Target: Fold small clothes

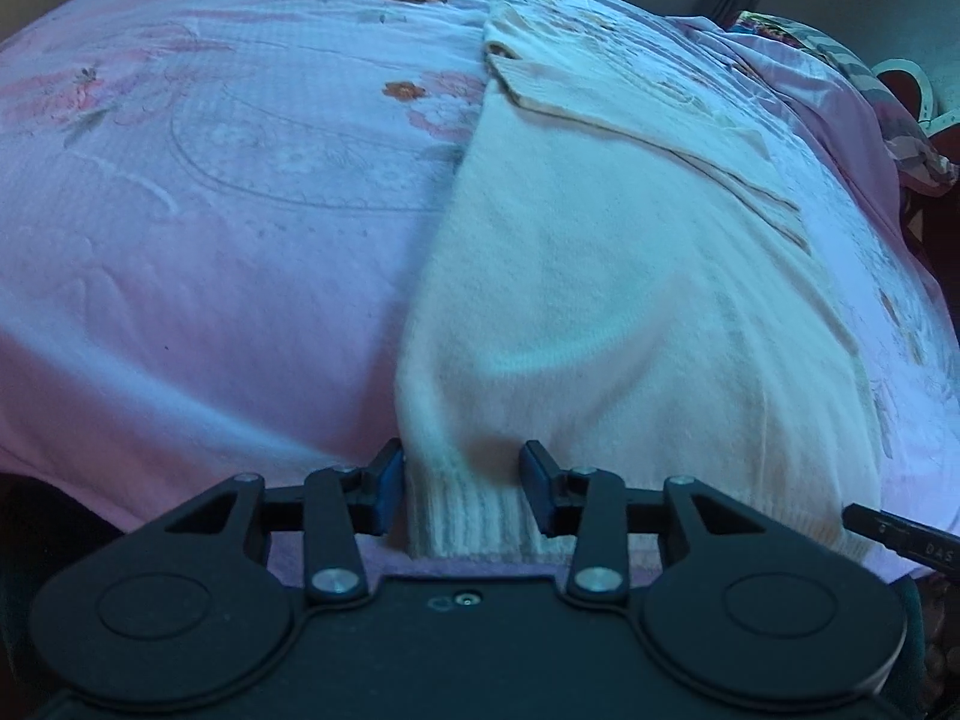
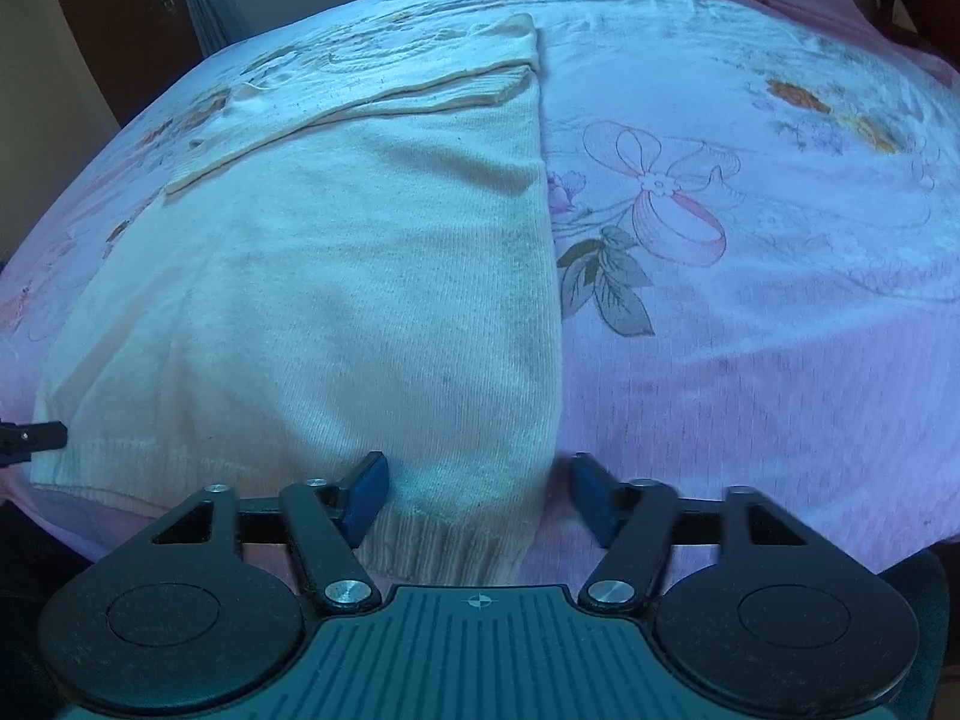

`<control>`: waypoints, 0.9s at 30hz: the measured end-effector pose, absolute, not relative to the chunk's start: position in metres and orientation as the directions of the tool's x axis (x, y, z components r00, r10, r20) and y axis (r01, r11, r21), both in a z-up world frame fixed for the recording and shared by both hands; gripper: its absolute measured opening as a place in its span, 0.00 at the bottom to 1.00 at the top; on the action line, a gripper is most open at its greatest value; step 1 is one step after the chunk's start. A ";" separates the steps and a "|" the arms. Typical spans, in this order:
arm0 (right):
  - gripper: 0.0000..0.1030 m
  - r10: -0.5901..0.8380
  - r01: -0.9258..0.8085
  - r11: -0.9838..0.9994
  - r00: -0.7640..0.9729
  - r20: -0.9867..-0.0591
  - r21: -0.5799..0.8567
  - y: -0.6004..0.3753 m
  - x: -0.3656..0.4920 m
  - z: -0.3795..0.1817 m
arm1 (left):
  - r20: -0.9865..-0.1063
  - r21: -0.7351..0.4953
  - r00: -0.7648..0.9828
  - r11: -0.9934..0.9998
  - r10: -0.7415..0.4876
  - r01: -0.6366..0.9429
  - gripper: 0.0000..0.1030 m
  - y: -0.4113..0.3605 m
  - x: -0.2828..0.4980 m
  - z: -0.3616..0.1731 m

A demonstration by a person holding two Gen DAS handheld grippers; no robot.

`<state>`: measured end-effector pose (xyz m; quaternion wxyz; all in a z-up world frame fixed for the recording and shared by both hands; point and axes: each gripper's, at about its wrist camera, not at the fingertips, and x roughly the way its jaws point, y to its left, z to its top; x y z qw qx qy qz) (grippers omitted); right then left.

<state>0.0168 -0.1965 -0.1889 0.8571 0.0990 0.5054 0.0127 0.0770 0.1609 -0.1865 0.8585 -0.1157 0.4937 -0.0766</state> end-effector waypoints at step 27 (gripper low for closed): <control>0.05 0.330 0.123 0.861 0.605 -0.725 0.494 -0.228 0.120 -0.146 | -0.677 -0.438 0.616 0.893 -0.403 0.103 0.07 0.138 0.194 -0.121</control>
